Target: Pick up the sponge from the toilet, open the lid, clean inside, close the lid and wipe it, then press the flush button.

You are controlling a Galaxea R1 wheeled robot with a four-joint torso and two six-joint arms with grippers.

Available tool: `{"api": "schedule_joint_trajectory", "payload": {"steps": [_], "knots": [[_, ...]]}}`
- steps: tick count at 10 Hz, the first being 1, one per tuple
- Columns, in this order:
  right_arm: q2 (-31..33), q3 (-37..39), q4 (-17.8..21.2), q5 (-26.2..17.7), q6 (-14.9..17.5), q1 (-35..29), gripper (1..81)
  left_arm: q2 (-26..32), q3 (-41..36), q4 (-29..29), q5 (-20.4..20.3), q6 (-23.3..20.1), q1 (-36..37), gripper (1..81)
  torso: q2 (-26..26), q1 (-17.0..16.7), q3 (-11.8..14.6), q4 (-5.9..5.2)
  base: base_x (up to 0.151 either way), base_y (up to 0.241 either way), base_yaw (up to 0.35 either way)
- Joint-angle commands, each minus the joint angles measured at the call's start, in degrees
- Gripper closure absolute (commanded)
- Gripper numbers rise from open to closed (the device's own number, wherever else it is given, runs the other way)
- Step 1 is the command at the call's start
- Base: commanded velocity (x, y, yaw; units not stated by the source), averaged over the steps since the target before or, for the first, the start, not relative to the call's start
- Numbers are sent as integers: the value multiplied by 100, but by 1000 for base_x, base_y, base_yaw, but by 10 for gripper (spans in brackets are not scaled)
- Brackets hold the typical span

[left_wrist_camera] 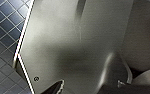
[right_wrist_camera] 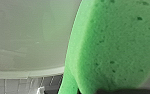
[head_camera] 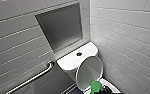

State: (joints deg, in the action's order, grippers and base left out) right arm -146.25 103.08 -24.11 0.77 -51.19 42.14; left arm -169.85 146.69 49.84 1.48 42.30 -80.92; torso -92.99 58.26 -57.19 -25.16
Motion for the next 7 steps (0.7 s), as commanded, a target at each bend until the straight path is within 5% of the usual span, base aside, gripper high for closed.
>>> {"api": "schedule_joint_trajectory", "payload": {"steps": [1, 4, 7], "knots": [[-845, 719, 301, -428, -40, -790, 811, 109, 9, -9, 336, 24, 54, 10, 0, 0, 0, 0, 0, 0, 0], [-1584, 1790, 908, -271, -207, -720, 811, 91, 9, -9, 336, 24, 54, 10, 0, 0, 0, 0, 0, 0, 0], [-1893, 2303, 909, -147, -383, -598, 811, 100, 17, -9, 336, 24, 54, 10, 0, 0, 0, 0, 0, 0, 0]]}}
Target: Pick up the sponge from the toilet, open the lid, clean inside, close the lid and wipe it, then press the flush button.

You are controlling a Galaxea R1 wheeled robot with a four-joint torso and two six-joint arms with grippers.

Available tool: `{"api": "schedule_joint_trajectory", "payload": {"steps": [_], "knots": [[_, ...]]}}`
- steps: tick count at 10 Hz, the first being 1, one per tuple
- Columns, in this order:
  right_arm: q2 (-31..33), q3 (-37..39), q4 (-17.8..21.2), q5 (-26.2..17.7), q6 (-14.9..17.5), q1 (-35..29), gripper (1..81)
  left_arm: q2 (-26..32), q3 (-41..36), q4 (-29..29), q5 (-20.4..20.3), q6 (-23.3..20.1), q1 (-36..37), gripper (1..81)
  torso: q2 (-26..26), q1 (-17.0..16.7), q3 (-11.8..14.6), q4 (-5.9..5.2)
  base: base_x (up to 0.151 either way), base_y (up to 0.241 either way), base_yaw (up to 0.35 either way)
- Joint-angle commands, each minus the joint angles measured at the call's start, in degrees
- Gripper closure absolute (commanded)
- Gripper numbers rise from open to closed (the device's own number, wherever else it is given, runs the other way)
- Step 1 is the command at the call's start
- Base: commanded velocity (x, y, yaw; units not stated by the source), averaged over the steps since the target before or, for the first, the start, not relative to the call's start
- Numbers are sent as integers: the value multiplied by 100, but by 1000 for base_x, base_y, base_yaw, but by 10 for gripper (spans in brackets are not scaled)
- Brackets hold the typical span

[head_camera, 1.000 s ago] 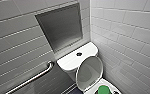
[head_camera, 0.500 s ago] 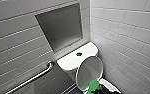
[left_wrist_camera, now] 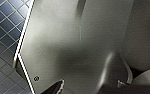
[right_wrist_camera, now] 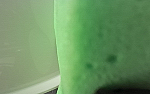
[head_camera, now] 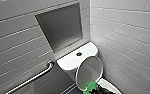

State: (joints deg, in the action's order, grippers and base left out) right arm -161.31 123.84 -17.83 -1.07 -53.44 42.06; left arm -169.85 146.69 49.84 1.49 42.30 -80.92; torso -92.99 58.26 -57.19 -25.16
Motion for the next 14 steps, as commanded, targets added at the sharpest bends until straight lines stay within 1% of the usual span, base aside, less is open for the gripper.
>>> {"api": "schedule_joint_trajectory", "payload": {"steps": [1, 2, 3, 4, 7, 8, 9, 12, 14], "knots": [[-370, 201, 254, 37, -106, -474, 811, 100, 9, -9, 335, 24, 54, 10, 0, 0, 0, 0, 0, 0, 0], [-335, 44, 168, 19, -87, -360, 811, 91, 18, 0, 335, 24, 54, 10, 0, 0, 0, 0, 0, 0, 0], [-282, -160, -62, -16, -87, -263, 811, 83, 27, 0, 335, 24, 54, 10, 0, 0, 0, 0, 0, 0, 0], [-125, -518, -290, -68, -105, -123, 811, 83, 35, 9, 335, 24, 54, 10, 0, 0, 0, 0, 0, 0, 0], [483, -1346, -484, -121, -105, 238, 811, 83, 53, 17, 335, 24, 54, 10, 0, 0, 0, 0, 0, 0, 0], [779, -1696, -528, -121, -97, 291, 811, 65, 53, 35, 335, 24, 54, 10, 0, 0, 0, 0, 0, 0, 0], [940, -1856, -546, -121, -96, 370, 811, 65, 53, 35, 335, 24, 54, 10, 0, 0, 0, 0, 0, 0, 0], [1221, -1786, -537, -33, -105, 659, 811, 65, 53, 35, 335, 24, 54, 10, 0, 0, 0, 0, 0, 0, 0], [1518, -2030, -546, -42, -105, 721, 811, 65, 53, 43, 335, 24, 54, 10, 0, 0, 0, 0, 0, 0, 0]]}}
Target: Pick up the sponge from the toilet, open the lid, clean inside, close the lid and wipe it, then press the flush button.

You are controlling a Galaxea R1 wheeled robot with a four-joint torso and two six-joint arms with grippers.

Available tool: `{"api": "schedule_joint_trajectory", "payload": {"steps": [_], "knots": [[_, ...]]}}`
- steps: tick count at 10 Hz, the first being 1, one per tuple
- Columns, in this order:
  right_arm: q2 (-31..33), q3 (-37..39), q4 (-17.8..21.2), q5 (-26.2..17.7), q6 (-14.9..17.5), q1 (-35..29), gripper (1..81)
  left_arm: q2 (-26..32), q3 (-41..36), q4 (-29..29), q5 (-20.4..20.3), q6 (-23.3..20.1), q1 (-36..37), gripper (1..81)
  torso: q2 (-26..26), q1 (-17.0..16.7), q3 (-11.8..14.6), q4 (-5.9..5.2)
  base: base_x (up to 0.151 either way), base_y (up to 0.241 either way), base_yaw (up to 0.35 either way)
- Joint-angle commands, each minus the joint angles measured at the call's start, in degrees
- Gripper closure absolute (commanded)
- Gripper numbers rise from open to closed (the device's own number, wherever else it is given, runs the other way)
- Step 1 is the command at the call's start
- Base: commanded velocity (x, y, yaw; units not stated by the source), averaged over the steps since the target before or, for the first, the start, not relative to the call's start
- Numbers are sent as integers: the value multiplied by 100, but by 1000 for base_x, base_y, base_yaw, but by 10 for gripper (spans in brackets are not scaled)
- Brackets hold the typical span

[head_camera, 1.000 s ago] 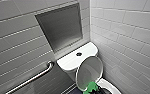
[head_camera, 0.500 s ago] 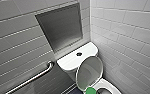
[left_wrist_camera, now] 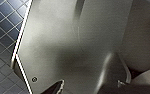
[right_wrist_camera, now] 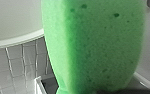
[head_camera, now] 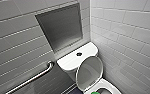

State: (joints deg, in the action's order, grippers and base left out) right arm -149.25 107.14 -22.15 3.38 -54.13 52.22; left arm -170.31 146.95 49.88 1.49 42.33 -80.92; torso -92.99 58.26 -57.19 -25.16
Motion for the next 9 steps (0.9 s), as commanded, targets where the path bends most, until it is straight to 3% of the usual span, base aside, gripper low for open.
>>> {"api": "schedule_joint_trajectory", "payload": {"steps": [1, 9], "knots": [[455, -485, -114, -496, -28, -243, 811, 94, 27, 39, 335, 21, 54, 10, 0, 0, 0, 0, 0, 0, 0], [1966, -1644, -281, -470, -28, 162, 811, 50, 27, 48, 335, 13, 63, 10, 0, 0, 0, 0, 0, 0, 0]]}}
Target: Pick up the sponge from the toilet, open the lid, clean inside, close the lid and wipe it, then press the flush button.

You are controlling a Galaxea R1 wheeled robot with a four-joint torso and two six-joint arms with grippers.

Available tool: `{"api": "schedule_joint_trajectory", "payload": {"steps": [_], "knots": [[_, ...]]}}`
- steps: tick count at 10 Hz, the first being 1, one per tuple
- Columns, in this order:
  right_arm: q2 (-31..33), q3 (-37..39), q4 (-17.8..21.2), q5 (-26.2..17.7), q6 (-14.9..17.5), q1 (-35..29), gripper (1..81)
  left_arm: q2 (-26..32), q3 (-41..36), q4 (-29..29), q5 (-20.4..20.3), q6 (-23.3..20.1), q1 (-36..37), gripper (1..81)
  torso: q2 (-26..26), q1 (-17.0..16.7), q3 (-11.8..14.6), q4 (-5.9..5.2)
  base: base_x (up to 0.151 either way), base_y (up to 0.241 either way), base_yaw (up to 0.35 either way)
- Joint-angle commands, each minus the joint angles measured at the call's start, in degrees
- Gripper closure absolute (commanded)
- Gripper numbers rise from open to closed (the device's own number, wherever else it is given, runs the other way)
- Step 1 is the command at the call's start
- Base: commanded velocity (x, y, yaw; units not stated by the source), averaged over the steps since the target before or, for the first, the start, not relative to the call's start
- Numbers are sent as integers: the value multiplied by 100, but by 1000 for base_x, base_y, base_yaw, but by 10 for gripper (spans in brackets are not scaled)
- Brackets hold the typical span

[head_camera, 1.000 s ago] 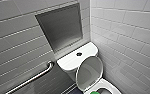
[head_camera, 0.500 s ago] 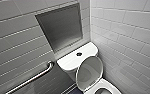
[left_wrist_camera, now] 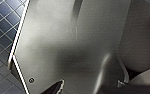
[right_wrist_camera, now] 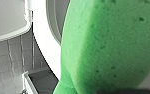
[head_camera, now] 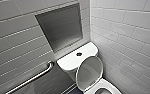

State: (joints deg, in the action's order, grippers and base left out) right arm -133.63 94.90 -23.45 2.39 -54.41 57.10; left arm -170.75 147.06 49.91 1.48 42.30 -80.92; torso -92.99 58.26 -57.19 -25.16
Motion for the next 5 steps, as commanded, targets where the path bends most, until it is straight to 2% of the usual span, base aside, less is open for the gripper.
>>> {"api": "schedule_joint_trajectory", "payload": {"steps": [1, 5], "knots": [[648, -621, -142, -371, 0, -352, 811, 94, 16, 45, 336, 15, 80, 10, 0, 0, 0, 0, 0, 0, 0], [1275, -1184, -159, -431, 0, -572, 811, 85, 16, 45, 328, 15, 124, 10, 0, 0, 0, 0, 0, 0, 0]]}}
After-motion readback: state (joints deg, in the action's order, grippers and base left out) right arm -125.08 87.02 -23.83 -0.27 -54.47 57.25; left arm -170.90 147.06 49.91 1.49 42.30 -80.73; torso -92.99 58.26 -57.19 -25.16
